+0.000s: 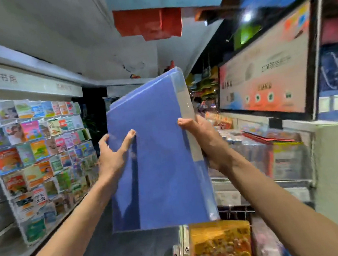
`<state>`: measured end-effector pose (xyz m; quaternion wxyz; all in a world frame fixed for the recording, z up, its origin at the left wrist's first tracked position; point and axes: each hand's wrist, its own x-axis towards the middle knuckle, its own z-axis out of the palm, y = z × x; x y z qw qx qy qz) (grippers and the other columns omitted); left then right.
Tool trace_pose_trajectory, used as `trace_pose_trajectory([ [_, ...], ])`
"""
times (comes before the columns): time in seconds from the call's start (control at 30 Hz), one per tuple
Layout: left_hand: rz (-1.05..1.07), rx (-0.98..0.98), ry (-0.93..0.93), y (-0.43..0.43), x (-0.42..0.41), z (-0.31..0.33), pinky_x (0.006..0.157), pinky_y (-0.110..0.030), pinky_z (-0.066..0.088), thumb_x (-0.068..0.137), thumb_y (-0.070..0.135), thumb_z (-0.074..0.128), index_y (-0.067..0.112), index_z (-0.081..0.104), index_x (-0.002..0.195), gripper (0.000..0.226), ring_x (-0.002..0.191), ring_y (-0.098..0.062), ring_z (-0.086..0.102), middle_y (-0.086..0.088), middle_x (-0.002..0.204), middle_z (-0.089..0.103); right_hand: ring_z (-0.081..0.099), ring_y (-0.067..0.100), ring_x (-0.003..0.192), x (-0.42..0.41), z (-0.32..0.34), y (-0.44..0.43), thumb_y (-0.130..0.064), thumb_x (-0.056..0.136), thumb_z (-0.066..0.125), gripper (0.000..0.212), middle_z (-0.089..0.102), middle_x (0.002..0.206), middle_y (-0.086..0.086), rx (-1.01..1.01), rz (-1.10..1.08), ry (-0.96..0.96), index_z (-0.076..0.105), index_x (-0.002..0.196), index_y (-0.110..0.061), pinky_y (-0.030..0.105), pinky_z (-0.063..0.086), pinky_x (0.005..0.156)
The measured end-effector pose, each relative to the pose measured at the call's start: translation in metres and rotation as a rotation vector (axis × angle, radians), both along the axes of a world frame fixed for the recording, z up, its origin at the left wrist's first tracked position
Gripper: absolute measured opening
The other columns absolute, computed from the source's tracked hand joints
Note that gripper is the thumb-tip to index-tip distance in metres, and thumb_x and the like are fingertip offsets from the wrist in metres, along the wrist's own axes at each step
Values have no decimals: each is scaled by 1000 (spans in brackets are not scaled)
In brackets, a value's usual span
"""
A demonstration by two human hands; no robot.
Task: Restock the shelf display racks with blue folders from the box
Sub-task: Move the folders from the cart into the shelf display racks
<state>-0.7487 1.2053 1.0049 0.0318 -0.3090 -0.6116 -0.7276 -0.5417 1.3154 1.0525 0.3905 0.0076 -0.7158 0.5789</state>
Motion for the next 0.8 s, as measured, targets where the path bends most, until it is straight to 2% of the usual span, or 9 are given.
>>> trace_pose_trajectory([
  [0.07, -111, 57, 13, 15, 1, 16, 86, -36, 51, 64, 77, 76, 11, 62, 123, 90, 108, -24, 68, -5, 121, 69, 68, 28, 92, 17, 14, 10, -27, 95, 60, 37, 71, 108, 12, -14, -35, 25, 61, 127, -8, 41, 58, 76],
  [0.13, -204, 80, 6, 27, 7, 28, 66, -24, 54, 72, 66, 78, 9, 71, 102, 64, 77, -11, 72, -4, 97, 75, 70, 27, 91, 32, 23, 17, -27, 96, 60, 38, 71, 109, 13, -13, -48, 35, 61, 128, -7, 39, 58, 73],
  [0.23, -253, 138, -31, 64, 38, 46, 43, -13, 40, 80, 46, 78, 12, 65, 73, 37, 44, 2, 51, 6, 65, 66, 71, 26, 88, 71, 33, 47, -25, 100, 54, 36, 71, 109, 13, -41, -77, 65, 60, 130, -4, 34, 57, 67],
  [0.37, -271, 194, -21, 104, 82, 69, 60, -27, 56, 74, 48, 85, 10, 76, 92, 43, 65, -8, 69, -1, 85, 78, 72, 26, 89, 121, 50, 91, -29, 96, 59, 40, 71, 110, 13, -56, -55, 89, 62, 127, -5, 35, 58, 71],
  [0.47, -244, 206, 29, 132, 109, 80, 64, -38, 55, 64, 61, 88, 3, 72, 88, 64, 66, -18, 63, -9, 83, 75, 73, 23, 87, 152, 57, 122, -32, 88, 60, 47, 72, 109, 11, -101, -20, 82, 63, 128, -8, 33, 59, 68],
  [0.57, -200, 241, 47, 163, 132, 92, 61, -40, 48, 56, 70, 87, -1, 67, 83, 79, 64, -19, 55, -10, 75, 68, 70, 23, 102, 180, 69, 145, -33, 84, 62, 53, 69, 122, 10, -44, -102, 73, 61, 132, -9, 32, 59, 74],
  [0.67, -199, 216, 67, 206, 168, 100, 63, -45, 54, 54, 74, 85, 4, 71, 80, 76, 65, -19, 57, -15, 78, 72, 67, 21, 111, 216, 77, 186, -35, 85, 65, 58, 68, 125, 5, -25, -162, 66, 57, 136, -10, 32, 57, 82],
  [0.73, -206, 252, 37, 220, 182, 101, 61, -40, 51, 56, 71, 86, 8, 71, 75, 67, 62, -19, 57, -7, 71, 69, 67, 15, 113, 229, 82, 199, -35, 98, 50, 42, 70, 124, 0, 28, -146, 36, 60, 132, -13, 28, 56, 85],
  [0.8, -209, 268, 9, 236, 198, 102, 60, -37, 53, 62, 64, 87, 15, 72, 71, 53, 59, -18, 59, 1, 67, 69, 70, 5, 102, 244, 84, 213, -29, 103, 42, 30, 74, 112, -9, 61, -163, 53, 64, 121, -16, 16, 55, 76],
])
